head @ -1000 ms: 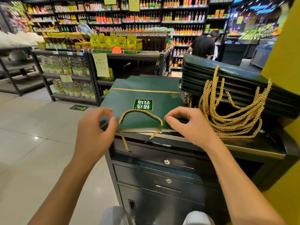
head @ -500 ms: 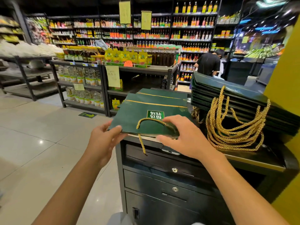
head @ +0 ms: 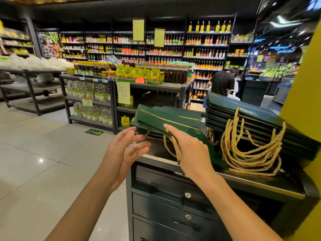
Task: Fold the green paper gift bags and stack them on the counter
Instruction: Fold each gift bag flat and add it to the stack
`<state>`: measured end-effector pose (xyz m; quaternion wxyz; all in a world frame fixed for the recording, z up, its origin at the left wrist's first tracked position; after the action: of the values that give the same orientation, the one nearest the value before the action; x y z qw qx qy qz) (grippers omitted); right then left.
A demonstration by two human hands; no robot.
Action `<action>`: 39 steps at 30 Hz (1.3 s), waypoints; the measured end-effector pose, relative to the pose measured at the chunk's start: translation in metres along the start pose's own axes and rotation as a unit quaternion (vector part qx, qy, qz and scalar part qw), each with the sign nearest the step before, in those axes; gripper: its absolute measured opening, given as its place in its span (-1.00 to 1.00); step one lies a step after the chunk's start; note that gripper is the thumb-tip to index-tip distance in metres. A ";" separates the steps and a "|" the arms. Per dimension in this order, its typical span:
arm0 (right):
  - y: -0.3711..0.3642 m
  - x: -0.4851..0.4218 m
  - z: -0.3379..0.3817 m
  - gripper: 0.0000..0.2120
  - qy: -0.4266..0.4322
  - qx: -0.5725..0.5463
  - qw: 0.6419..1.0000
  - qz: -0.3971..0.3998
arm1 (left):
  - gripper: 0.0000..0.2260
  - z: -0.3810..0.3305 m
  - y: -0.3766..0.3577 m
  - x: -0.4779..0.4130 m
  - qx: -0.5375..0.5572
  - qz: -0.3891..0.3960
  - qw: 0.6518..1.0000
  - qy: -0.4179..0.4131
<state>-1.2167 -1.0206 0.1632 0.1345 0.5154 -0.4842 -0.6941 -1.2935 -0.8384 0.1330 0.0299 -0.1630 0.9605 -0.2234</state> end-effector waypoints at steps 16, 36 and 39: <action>0.031 -0.008 -0.008 -0.74 -0.180 -0.644 0.627 -0.400 | -0.75 0.025 -0.027 -0.003 -0.115 0.069 0.985 0.105; -0.006 0.032 -0.023 -0.06 -0.172 -0.643 0.746 -0.020 | -0.66 -0.004 0.073 -0.009 -0.018 -0.116 0.992 0.048; -0.008 0.043 -0.033 0.01 -0.223 -0.635 0.740 0.010 | -0.67 0.003 0.078 -0.017 -0.043 -0.132 0.988 0.071</action>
<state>-1.2043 -1.0636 0.1313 0.3260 0.1363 0.0476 -0.9343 -1.3006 -0.7683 0.0956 -0.0749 -0.2728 0.9392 -0.1945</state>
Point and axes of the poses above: each hand's wrist, its own x-axis away from the middle knuckle, its own y-axis out of the back of the hand, z = x × y, the point moved 2 cm from there along -x, towards the middle knuckle, and after that the axes turned 14 degrees about y, right-handed, at the moved point
